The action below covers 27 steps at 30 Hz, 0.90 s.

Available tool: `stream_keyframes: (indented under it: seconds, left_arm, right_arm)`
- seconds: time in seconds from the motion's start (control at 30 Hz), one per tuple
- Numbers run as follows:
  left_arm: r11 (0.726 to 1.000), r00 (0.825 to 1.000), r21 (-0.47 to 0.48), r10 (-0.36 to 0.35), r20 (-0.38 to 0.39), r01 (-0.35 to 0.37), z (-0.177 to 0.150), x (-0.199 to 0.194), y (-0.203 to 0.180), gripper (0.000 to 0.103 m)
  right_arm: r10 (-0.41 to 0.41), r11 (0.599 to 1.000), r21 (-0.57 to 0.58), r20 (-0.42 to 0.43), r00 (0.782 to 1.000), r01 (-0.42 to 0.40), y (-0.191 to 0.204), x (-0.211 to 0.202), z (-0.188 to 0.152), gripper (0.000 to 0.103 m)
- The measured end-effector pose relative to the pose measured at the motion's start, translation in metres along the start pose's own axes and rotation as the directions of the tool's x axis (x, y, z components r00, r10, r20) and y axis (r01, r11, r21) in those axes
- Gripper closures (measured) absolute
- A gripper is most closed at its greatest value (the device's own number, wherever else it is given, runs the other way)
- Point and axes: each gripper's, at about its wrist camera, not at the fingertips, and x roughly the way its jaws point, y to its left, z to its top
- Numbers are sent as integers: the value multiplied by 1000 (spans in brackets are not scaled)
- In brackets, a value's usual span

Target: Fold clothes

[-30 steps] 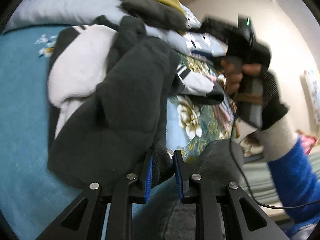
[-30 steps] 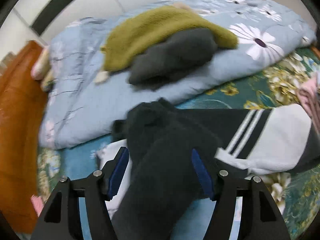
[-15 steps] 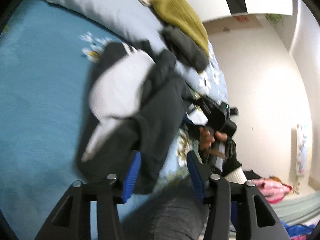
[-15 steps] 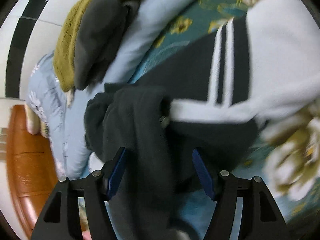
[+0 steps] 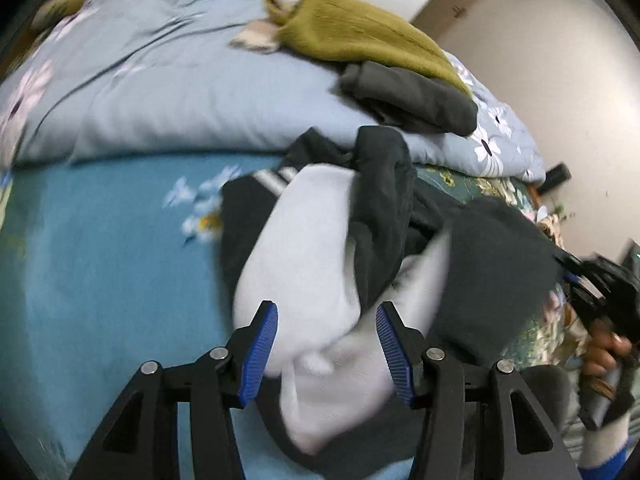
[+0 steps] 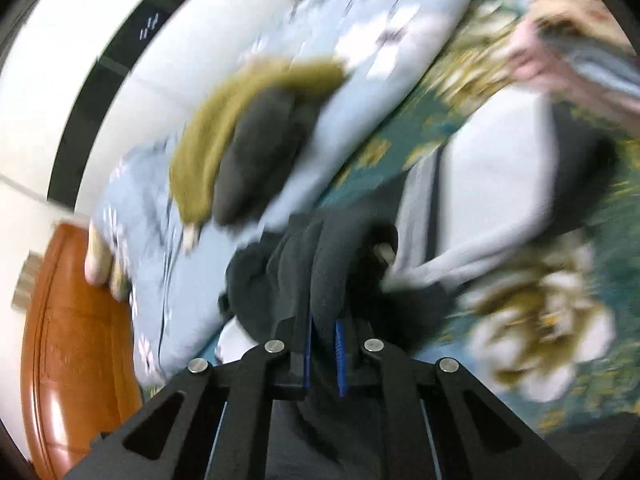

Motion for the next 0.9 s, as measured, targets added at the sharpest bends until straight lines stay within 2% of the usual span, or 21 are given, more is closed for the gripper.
stream_keyframes:
  seconds: [0.07, 0.13, 0.17, 0.27, 0.4, 0.5, 0.6, 0.67, 0.7, 0.73, 0.77, 0.83, 0.9]
  left_arm:
    - [1000, 1000, 17, 22, 0, -22, 13, 10, -8, 47]
    - [999, 999, 18, 42, -5, -42, 26, 21, -14, 47]
    - [999, 999, 11, 45, -9, -45, 34, 27, -16, 47]
    - [999, 999, -36, -9, -40, 8, 53, 50, -28, 47]
    - [1000, 996, -7, -5, -84, 5, 68, 92, -60, 44]
    - [997, 988, -5, 81, -133, -82, 73, 124, -74, 44]
    - [985, 974, -13, 168, -150, -172, 70, 142, -77, 44]
    - [982, 973, -36, 180, -142, -187, 66, 147, -76, 45]
    - [980, 974, -47, 185, -133, -192, 64, 146, -75, 47]
    - [980, 975, -53, 185, -126, -193, 64, 145, -75, 54]
    - [981, 977, -54, 180, -118, -187, 63, 141, -76, 73]
    - [983, 980, -57, 169, -104, -176, 61, 135, -77, 82]
    - [986, 986, -60, 151, -77, -156, 60, 122, -77, 86]
  right_arm:
    - [-73, 997, 42, 108, 991, 69, -26, -40, 6, 94]
    - [-132, 989, 96, 176, 976, 116, -50, -68, 7, 94]
    - [-156, 982, 135, 196, 968, 131, -63, -81, 6, 94]
    - [-199, 966, 210, 222, 954, 153, -93, -97, 5, 94]
    - [-191, 960, 246, 225, 955, 134, -113, -104, -1, 94]
    - [-168, 968, 221, 206, 964, 122, -110, -94, -7, 94]
    - [-118, 979, 187, 179, 977, 84, -101, -81, -12, 93]
    - [-85, 984, 166, 161, 983, 58, -95, -72, -15, 92]
    - [-69, 987, 155, 152, 986, 45, -92, -67, -17, 92]
    - [-53, 990, 140, 138, 989, 33, -87, -61, -19, 92]
    - [-43, 992, 123, 126, 991, 27, -83, -56, -20, 92]
    - [-34, 995, 94, 106, 994, 24, -77, -50, -24, 92]
    - [-26, 997, 77, 89, 996, 19, -75, -44, -27, 92]
